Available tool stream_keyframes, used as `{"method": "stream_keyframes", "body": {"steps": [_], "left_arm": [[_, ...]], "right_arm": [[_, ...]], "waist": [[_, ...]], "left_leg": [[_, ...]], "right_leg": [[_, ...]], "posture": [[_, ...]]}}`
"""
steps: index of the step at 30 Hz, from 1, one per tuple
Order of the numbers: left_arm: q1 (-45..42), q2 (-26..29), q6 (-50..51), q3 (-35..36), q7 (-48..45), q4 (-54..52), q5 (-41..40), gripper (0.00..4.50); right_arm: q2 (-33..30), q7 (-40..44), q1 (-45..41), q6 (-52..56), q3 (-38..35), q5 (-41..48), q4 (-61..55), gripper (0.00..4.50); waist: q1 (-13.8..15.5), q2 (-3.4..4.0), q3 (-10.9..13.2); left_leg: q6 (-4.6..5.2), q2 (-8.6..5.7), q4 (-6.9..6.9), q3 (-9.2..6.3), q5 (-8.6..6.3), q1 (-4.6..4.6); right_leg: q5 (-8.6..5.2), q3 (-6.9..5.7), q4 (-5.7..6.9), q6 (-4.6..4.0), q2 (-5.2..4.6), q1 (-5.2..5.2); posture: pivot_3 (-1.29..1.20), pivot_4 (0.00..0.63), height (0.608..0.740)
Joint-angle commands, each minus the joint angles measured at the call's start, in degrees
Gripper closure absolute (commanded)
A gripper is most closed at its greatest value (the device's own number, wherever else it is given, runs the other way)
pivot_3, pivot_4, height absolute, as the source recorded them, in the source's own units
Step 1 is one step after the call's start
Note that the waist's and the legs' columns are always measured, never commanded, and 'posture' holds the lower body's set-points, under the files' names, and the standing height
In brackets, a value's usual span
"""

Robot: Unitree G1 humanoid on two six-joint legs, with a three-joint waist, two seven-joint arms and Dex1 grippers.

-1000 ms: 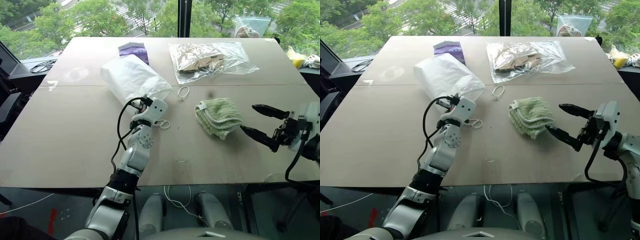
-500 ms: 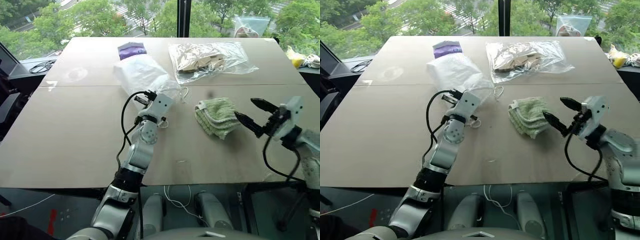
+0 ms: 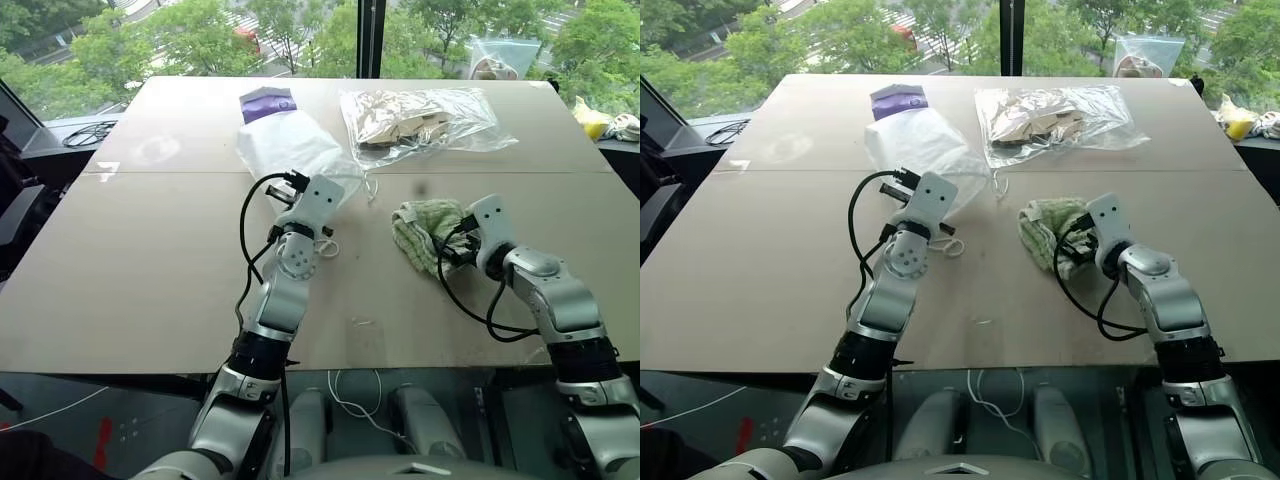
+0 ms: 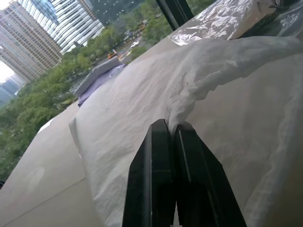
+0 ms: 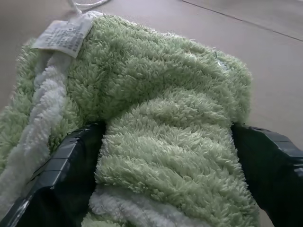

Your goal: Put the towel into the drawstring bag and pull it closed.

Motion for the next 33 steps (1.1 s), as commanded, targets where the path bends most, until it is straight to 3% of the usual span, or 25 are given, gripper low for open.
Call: {"method": "stream_keyframes", "body": {"steps": [1,7,12,16,18,23,28,33], "left_arm": [[-0.57,-0.04,0.06,0.18,0.32,-2.87,0.59,4.43],[-1.52,0.34,-0.43,-0.03,-0.68,-2.05,-0.06,4.43],[-1.83,0.70,-0.58,0.14,-1.21,-1.81,-0.19,4.50],[-2.47,0.89,-0.26,0.43,-1.69,-1.46,-0.42,4.50],[-2.81,0.76,0.10,0.77,-1.91,-1.40,-0.83,4.50],[-3.48,-0.35,1.53,3.00,-5.18,-2.62,-5.58,4.50],[-1.20,0.44,4.52,5.97,-15.47,-8.46,-15.66,4.50],[0.19,2.13,7.24,7.77,-23.52,-13.86,-24.57,4.50]], "right_arm": [[0.80,-0.09,2.97,9.88,0.99,1.01,0.78,0.00],[2.33,-1.22,3.80,19.17,2.10,1.90,-1.44,0.00],[2.88,-0.50,4.54,23.08,2.83,3.36,-3.43,1.96],[2.71,0.44,4.71,23.51,3.98,3.81,-4.49,3.89],[2.77,0.70,4.70,23.66,4.09,4.12,-4.80,4.33],[3.32,3.72,4.38,23.68,2.40,7.83,-7.02,4.35],[2.93,13.24,6.14,28.69,0.34,20.55,-17.87,4.35],[2.58,15.86,5.26,29.65,-2.52,27.72,-23.98,4.35]], "waist": [[-0.03,-0.02,-0.10],[-0.12,-0.30,-0.52],[-0.07,-0.48,-0.93],[-0.06,-0.52,-0.97],[-0.07,-0.54,-0.98],[-0.23,-0.54,-0.99],[-0.67,-0.54,-0.98],[-0.70,-0.22,-0.65]], "left_leg": [[0.00,0.01,-0.06,0.01,0.00,0.17],[0.00,0.02,-0.27,-0.02,0.00,0.23],[0.00,0.02,-0.72,-0.03,0.00,0.40],[0.00,0.02,-0.74,-0.02,0.00,0.39],[0.00,0.02,-0.74,-0.02,0.00,0.39],[0.00,0.04,-0.80,-0.03,0.00,0.39],[0.00,0.07,-0.97,-0.02,0.00,0.26],[0.00,0.11,-1.07,-0.02,0.00,0.18]], "right_leg": [[-0.01,0.00,-0.09,-0.01,0.00,0.17],[-0.01,0.00,-0.13,-0.01,0.00,0.18],[-0.03,0.00,-0.23,-0.05,0.01,0.18],[-0.04,-0.01,-0.30,-0.06,0.00,0.18],[-0.04,-0.01,-0.31,-0.05,0.00,0.18],[-0.05,-0.02,-0.34,-0.06,0.02,0.17],[-0.06,-0.02,-0.41,-0.08,0.04,0.00],[-0.11,-0.02,-0.39,-0.17,0.10,-0.16]], "posture": [[0.00,0.150,0.740],[0.00,0.150,0.740],[0.00,0.150,0.740],[0.00,0.150,0.740],[0.00,0.150,0.740],[0.00,0.150,0.740],[0.00,0.150,0.740],[0.00,0.150,0.740]]}}
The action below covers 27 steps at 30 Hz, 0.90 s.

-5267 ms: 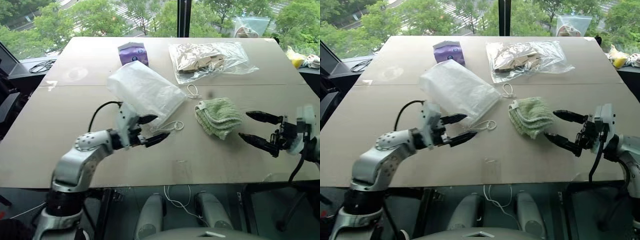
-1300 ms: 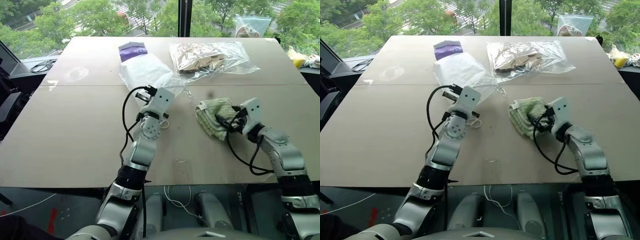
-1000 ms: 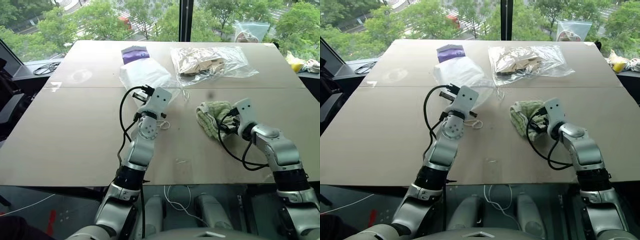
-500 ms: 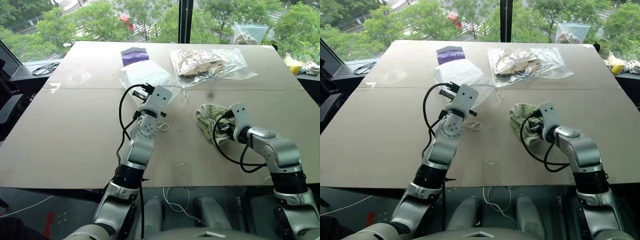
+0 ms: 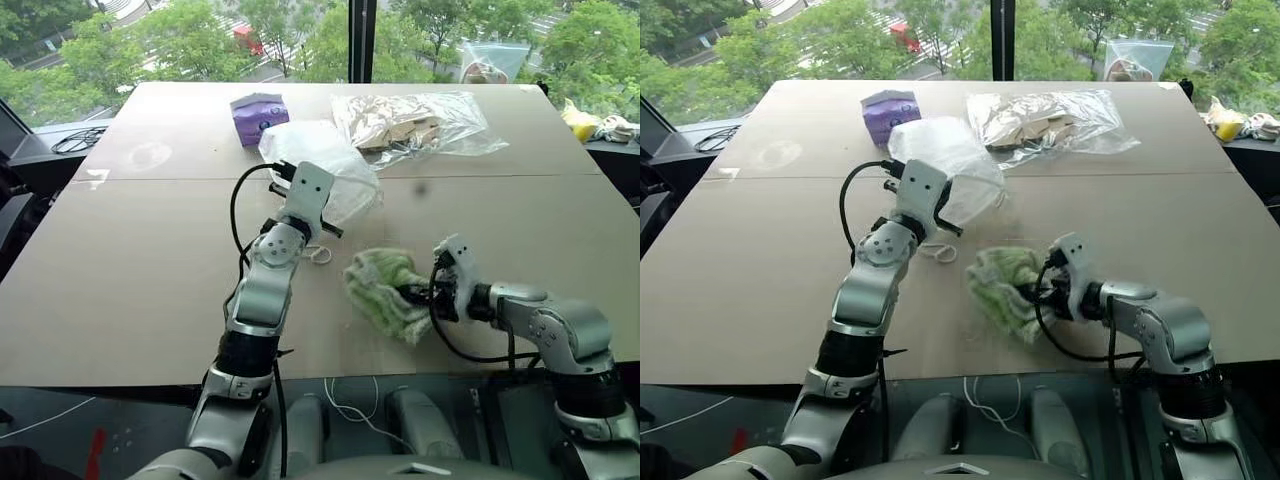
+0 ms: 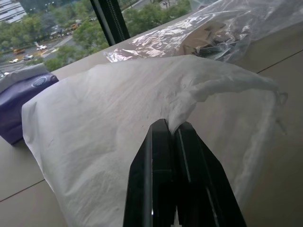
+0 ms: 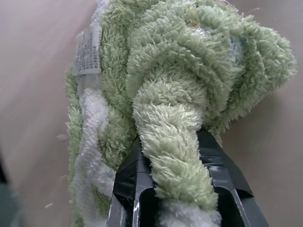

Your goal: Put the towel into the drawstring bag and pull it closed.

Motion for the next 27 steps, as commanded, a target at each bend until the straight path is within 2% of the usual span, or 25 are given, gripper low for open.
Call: {"method": "stream_keyframes", "body": {"steps": [1,8,12,19,22,27], "left_arm": [[0.98,1.38,1.89,1.52,-5.53,-6.51,-6.43,4.50],[4.59,6.34,6.53,1.46,-15.84,-13.37,-17.64,4.50],[5.94,9.35,7.28,-0.44,-20.02,-15.64,-21.09,4.50],[5.66,10.03,8.78,-1.27,-18.62,-15.40,-22.25,4.50],[4.58,9.68,7.68,-0.68,-16.56,-13.62,-21.13,4.50],[1.90,8.65,6.87,-0.85,-12.26,-9.80,-18.97,4.50]], "right_arm": [[0.76,0.27,-2.32,0.16,-2.48,4.28,-3.57,4.35],[5.91,-4.98,-7.23,-0.89,-4.77,5.70,-0.86,4.35],[7.23,-9.95,-8.69,-4.99,-4.50,1.31,3.56,4.35],[14.49,-16.93,-9.19,-7.29,-12.25,4.57,4.43,4.35],[17.08,-16.82,-8.76,-6.22,-14.81,9.64,2.55,4.35],[18.59,-18.46,-7.94,-6.60,-15.20,11.96,1.69,4.35]], "waist": [[0.11,0.06,0.10],[0.31,0.13,0.35],[0.26,0.18,0.42],[0.24,0.26,0.54],[0.23,0.29,0.57],[0.23,0.31,0.59]], "left_leg": [[0.00,0.00,0.06,0.01,0.00,-0.02],[0.00,-0.01,0.13,0.05,0.00,-0.04],[-0.01,-0.02,0.07,0.06,0.00,-0.18],[-0.01,-0.01,0.02,0.07,0.00,-0.26],[-0.01,-0.01,0.02,0.08,0.00,-0.27],[-0.01,-0.01,0.02,0.07,0.00,-0.28]], "right_leg": [[-0.01,0.00,0.00,-0.01,0.00,0.00],[-0.01,0.02,-0.01,-0.01,-0.03,-0.03],[-0.01,0.00,-0.13,-0.01,-0.06,-0.06],[-0.01,0.01,-0.16,0.00,-0.04,-0.20],[-0.01,0.02,-0.15,0.00,-0.05,-0.21],[-0.01,0.02,-0.14,0.00,-0.04,-0.22]], "posture": [[0.00,0.150,0.740],[0.00,0.150,0.740],[0.00,0.150,0.740],[0.00,0.150,0.740],[0.00,0.150,0.740],[0.00,0.150,0.740]]}}
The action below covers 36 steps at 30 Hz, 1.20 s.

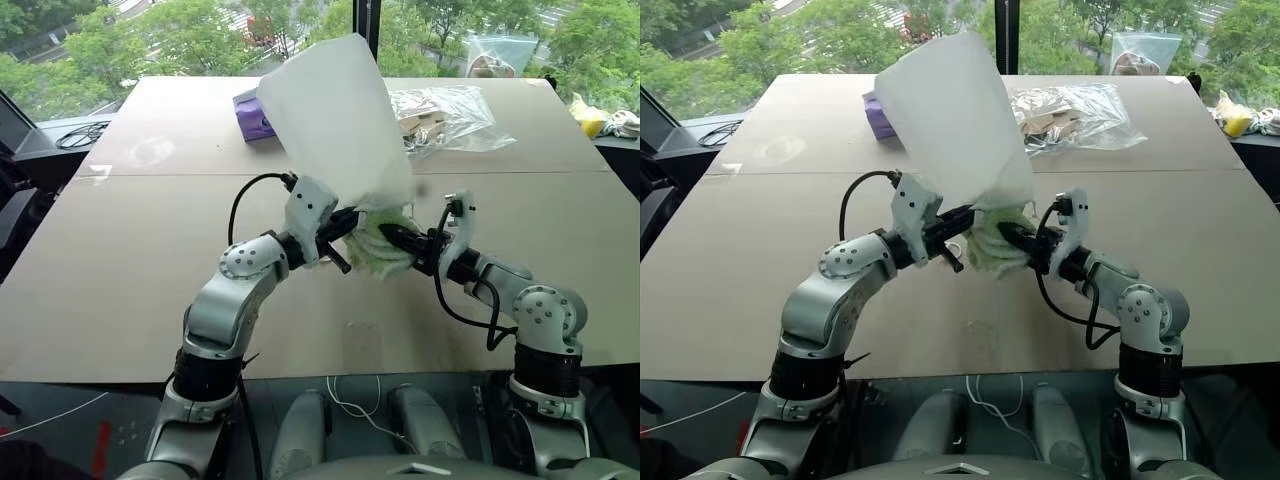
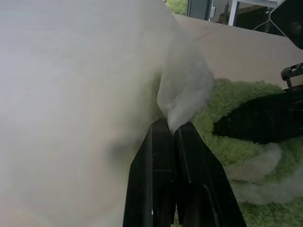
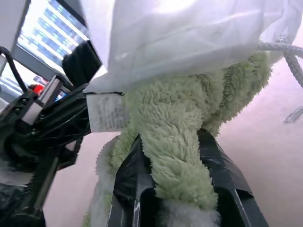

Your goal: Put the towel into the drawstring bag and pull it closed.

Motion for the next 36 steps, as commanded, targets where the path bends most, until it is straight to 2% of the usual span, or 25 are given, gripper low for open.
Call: {"method": "stream_keyframes", "body": {"steps": [1,3,7,10,14,17,19,23,26,29,30,32,36], "left_arm": [[-1.04,-0.49,-0.47,-0.36,1.40,0.58,0.07,4.50],[-0.90,-0.38,-0.22,-0.58,0.73,0.46,-0.90,4.50],[-0.81,0.26,-0.09,-0.40,-0.89,0.96,-2.31,4.50],[-0.75,0.31,2.48,0.30,-2.62,0.11,-5.37,4.50],[0.04,1.33,6.20,0.43,-4.43,-1.93,-9.18,4.50],[0.44,1.70,7.34,0.12,-4.36,-3.04,-10.37,4.50],[0.34,1.71,8.03,-0.06,-4.06,-3.62,-11.06,4.50],[-0.15,1.72,8.78,-0.38,-3.40,-3.74,-11.74,4.50],[-0.73,1.51,9.44,-0.37,-3.17,-3.63,-12.17,4.50],[-1.80,0.28,10.79,0.59,-2.18,-3.43,-13.49,4.50],[-2.38,-1.04,11.90,1.73,-1.30,-3.41,-15.03,4.50],[-4.07,-4.27,15.04,5.33,1.13,-3.11,-19.23,4.50],[-6.33,-7.99,20.09,9.70,4.18,-3.44,-25.49,4.50]], "right_arm": [[-1.49,1.29,0.59,-1.51,1.76,1.84,-4.06,4.35],[-4.28,2.38,1.40,-3.61,4.41,-1.07,-4.47,4.35],[-3.64,-1.03,-0.98,-6.49,1.89,-1.79,-0.21,4.35],[-6.83,2.98,1.15,-8.09,8.90,-4.58,-2.49,4.35],[-1.63,-3.00,-1.96,-11.65,5.25,-4.49,1.21,4.35],[-2.75,0.16,-0.90,-11.58,9.17,-4.89,-1.00,4.35],[1.77,-7.00,-2.55,-16.33,4.71,-6.26,2.56,4.35],[-2.89,-0.26,-1.33,-18.29,12.43,-9.98,-0.14,4.35],[5.01,-12.99,-7.67,-24.67,1.20,-7.80,7.61,4.35],[1.01,-2.36,-4.59,-21.46,11.43,-9.04,2.57,4.35],[2.19,-3.10,-4.04,-22.00,11.78,-8.99,2.41,4.35],[8.19,-11.31,-5.54,-24.98,5.84,-7.04,5.81,4.35],[5.10,-3.31,-1.51,-22.56,15.75,-9.10,0.59,4.35]], "waist": [[-0.01,0.01,0.00],[-0.01,0.03,0.02],[-0.15,0.04,0.03],[-0.09,0.04,0.04],[-0.42,0.05,0.05],[-0.23,0.08,0.07],[-0.06,0.08,0.07],[0.04,0.10,0.08],[-0.25,0.10,0.11],[0.15,0.13,0.13],[0.10,0.13,0.13],[-0.17,0.13,0.14],[0.07,0.14,0.15]], "left_leg": [[0.00,0.00,0.00,0.01,0.00,0.00],[0.00,0.00,-0.01,0.02,0.00,-0.02],[0.00,0.00,-0.04,0.02,0.00,-0.08],[0.00,0.00,-0.04,0.03,0.00,-0.08],[0.00,0.01,-0.07,0.04,0.00,-0.15],[0.00,0.01,-0.06,0.03,0.00,-0.18],[0.00,0.00,-0.06,0.03,0.00,-0.20],[0.00,0.00,0.02,-0.02,0.00,-0.47],[-0.01,-0.01,0.09,0.00,0.01,-0.71],[-0.01,-0.01,0.10,0.00,0.02,-0.72],[-0.01,-0.01,0.08,-0.04,0.02,-0.72],[0.00,-0.01,0.04,-0.04,0.01,-0.73],[-0.01,-0.02,0.11,0.00,0.02,-0.80]], "right_leg": [[0.00,0.00,0.00,0.00,0.00,0.00],[0.00,0.01,-0.02,0.00,-0.01,0.00],[0.00,0.01,-0.04,0.01,0.00,-0.08],[0.00,0.02,0.01,0.00,0.01,-0.13],[0.00,0.03,0.01,0.00,0.01,-0.21],[0.01,0.02,0.02,0.01,0.01,-0.22],[0.00,0.02,-0.01,0.01,0.00,-0.22],[0.04,-0.01,0.00,0.05,0.00,-0.43],[0.15,0.01,0.08,0.22,0.00,-0.72],[0.15,0.02,0.29,0.22,0.02,-0.86],[0.14,-0.02,0.29,0.20,0.02,-0.84],[0.14,-0.01,0.27,0.19,0.01,-0.84],[0.20,0.01,0.31,0.15,-0.01,-0.90]], "posture": [[0.00,0.150,0.740],[0.00,0.150,0.740],[0.00,0.150,0.740],[0.00,0.150,0.740],[0.00,0.150,0.740],[0.00,0.150,0.740],[0.00,0.150,0.740],[0.00,0.150,0.740],[0.00,0.150,0.740],[0.00,0.150,0.740],[0.00,0.150,0.740],[0.00,0.150,0.740],[0.00,0.150,0.740]]}}
